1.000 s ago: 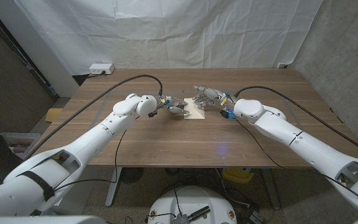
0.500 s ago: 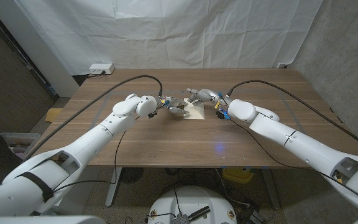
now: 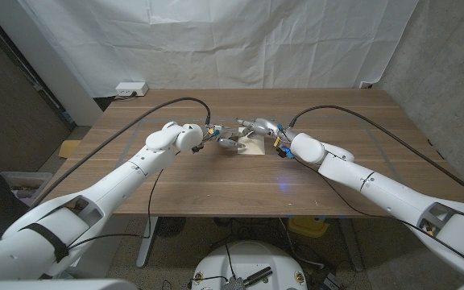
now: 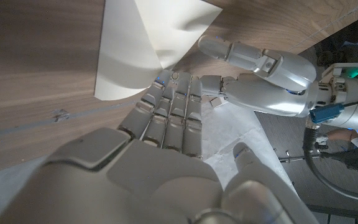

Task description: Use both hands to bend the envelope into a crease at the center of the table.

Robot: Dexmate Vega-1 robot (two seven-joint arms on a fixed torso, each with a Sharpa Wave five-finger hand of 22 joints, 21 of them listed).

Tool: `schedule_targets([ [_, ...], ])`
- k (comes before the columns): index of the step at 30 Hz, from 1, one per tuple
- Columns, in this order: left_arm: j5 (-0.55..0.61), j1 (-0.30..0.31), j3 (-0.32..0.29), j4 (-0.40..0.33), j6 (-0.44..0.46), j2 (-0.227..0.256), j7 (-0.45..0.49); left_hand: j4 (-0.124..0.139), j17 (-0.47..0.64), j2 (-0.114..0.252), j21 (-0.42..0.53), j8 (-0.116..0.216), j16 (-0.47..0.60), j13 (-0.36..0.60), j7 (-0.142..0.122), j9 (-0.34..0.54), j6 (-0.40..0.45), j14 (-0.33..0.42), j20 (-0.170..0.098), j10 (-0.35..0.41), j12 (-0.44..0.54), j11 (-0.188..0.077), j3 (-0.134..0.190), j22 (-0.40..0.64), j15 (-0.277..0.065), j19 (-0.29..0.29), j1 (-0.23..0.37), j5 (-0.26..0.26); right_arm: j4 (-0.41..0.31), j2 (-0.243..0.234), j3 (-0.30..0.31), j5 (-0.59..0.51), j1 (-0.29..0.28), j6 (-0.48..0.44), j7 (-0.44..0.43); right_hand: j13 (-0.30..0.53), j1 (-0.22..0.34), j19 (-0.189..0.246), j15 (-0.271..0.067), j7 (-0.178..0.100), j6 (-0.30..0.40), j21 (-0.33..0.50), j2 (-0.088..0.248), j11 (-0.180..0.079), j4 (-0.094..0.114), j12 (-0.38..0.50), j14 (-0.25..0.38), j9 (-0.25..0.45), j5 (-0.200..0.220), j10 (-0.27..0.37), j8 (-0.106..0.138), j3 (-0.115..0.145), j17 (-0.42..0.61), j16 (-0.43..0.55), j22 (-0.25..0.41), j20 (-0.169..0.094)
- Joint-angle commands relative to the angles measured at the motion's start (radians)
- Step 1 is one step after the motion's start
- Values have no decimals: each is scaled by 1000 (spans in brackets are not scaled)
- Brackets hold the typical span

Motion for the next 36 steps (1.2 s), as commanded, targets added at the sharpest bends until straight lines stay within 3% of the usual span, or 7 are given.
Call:
schedule_targets([
  [1, 3, -3, 0, 3, -1, -1, 1, -1, 2, 1, -1, 6, 4, 5, -6, 5, -2, 4, -4, 0, 3, -6, -3, 5, -27, -75, 1, 6, 206, 94, 63, 160, -60, 146, -35, 0, 18, 21, 5, 2, 4, 9, 1, 6, -6, 1, 19, 0, 9, 19, -5, 10, -1, -1, 1, 6],
  [7, 4, -4, 2, 3, -3, -2, -1, -1, 2, 2, -2, 6, 4, 5, -6, 4, -2, 4, -4, 0, 3, -6, -5, 5, -28, -75, 1, 6, 315, 152, 111, 283, -96, 254, -22, 0, 24, 25, 9, 4, 3, 7, 0, 5, -10, -4, 18, 0, 11, 14, -10, 13, -1, -6, 1, 13],
  [13, 7, -3, 4, -1, -3, -2, -2, -1, 2, 3, -2, 6, 3, 5, -7, 4, -3, 4, -4, -1, 3, -7, -6, 5, -29, -75, 2, 6, 351, 178, 143, 349, -120, 300, -6, 0, 30, 18, 15, 3, -4, 2, 1, 8, -14, -9, 15, 0, 12, 8, -16, 17, -2, -10, 1, 13],
  [18, 5, 3, 0, -9, -12, 3, 13, -2, 2, 4, -3, 7, 4, 5, -8, 4, -2, 6, -1, 1, 4, -6, -8, 5, -28, -73, 2, 7, 345, 180, 157, 368, -134, 305, -3, 0, 36, 17, 18, 5, -13, -1, 2, 4, -18, -13, 11, 1, 14, 5, -23, 20, -2, -13, 1, 14],
  [21, 1, 9, -5, -13, -32, 9, 42, -3, 2, 7, -1, 9, 10, 5, -13, 4, 1, 25, 20, 7, 6, -7, -10, 5, -26, -62, 4, 8, 331, 174, 160, 368, -139, 295, -3, 0, 45, 10, 25, 8, -25, -5, 4, 1, -24, -22, 5, 1, 15, -9, -32, 26, -2, -17, 2, 22],
  [24, -2, 12, -9, -15, -50, 14, 65, -7, 1, 12, 5, 14, 17, 4, -26, 5, 16, 55, 30, 28, 14, -9, -12, 4, -24, -38, 10, 9, 312, 169, 164, 370, -143, 279, -2, 0, 58, 9, 49, 7, -51, -6, 4, 3, -33, -34, -11, 2, 16, -28, -46, 33, -2, -23, 2, 44],
  [36, -9, 12, -17, -6, -91, 15, 114, -15, 0, 20, 9, 19, 19, 4, -29, 5, 37, 83, 28, 53, 20, -8, -11, 3, -31, -13, 20, 11, 227, 128, 156, 338, -154, 206, -5, 0, 67, 27, 75, 12, -94, 0, 4, -2, -41, -55, -25, 3, 15, -68, -64, 40, 0, -22, 4, 76],
])
